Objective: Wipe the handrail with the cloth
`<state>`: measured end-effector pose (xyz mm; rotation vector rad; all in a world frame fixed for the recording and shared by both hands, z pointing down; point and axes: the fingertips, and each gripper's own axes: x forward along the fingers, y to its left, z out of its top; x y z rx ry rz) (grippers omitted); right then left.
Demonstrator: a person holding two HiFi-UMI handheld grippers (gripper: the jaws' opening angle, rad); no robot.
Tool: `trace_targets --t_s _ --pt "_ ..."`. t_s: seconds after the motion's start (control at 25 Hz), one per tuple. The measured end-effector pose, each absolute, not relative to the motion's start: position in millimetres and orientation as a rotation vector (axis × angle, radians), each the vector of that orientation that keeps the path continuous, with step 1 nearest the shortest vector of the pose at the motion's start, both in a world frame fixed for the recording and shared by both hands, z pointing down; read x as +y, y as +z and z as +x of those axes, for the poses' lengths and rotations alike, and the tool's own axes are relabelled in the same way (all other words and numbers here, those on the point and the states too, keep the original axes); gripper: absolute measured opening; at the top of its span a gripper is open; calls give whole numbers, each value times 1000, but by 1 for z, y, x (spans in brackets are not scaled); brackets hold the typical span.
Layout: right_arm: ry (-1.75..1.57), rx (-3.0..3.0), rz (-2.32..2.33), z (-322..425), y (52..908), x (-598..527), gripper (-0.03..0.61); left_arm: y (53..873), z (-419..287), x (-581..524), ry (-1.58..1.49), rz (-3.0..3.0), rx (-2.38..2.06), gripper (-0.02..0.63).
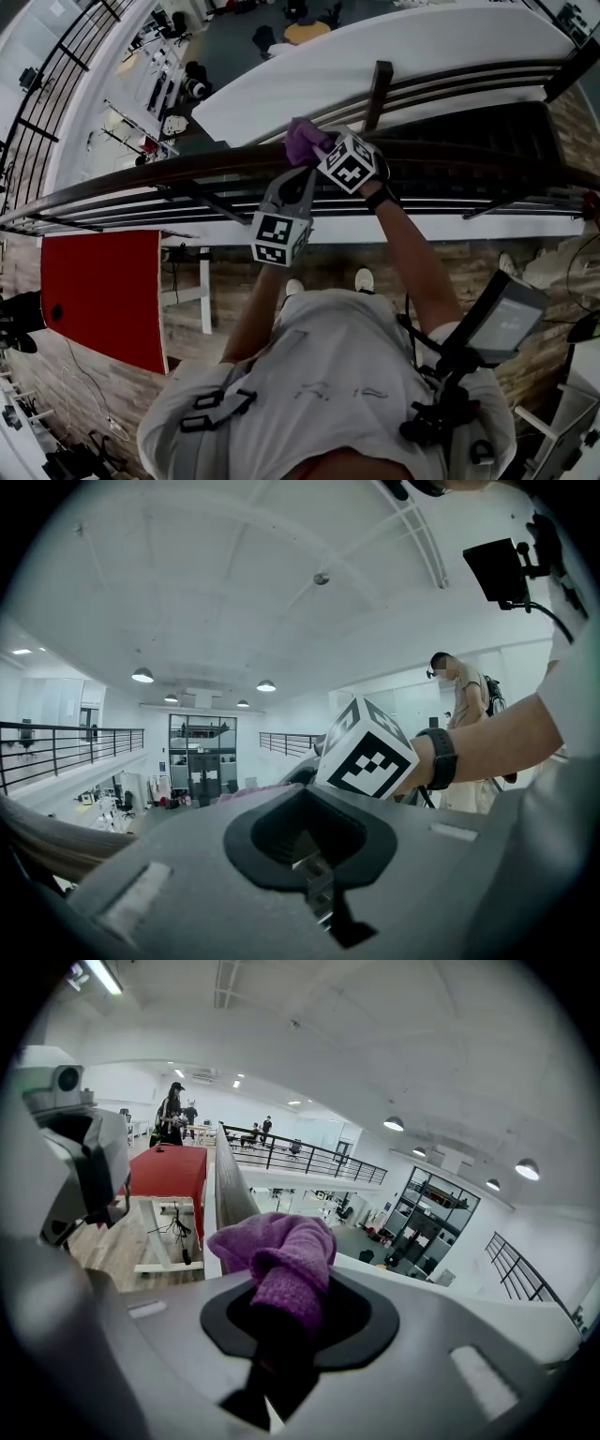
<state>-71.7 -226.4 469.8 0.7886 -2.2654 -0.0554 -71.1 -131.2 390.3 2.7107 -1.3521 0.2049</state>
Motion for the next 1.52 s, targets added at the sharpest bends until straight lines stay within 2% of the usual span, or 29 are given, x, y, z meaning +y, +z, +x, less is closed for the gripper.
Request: trace_targets --t_s 0.76,1.2,1.52 --pt "12 -2242 871 1 467 -214 100 392 -10 -142 257 2808 -1186 0" --pt "148 -2117 1216 170 464 -207 100 391 60 -143 268 2899 -995 0" --pt "239 -2078 1368 240 463 -196 100 381 133 -127 278 2974 -805 1"
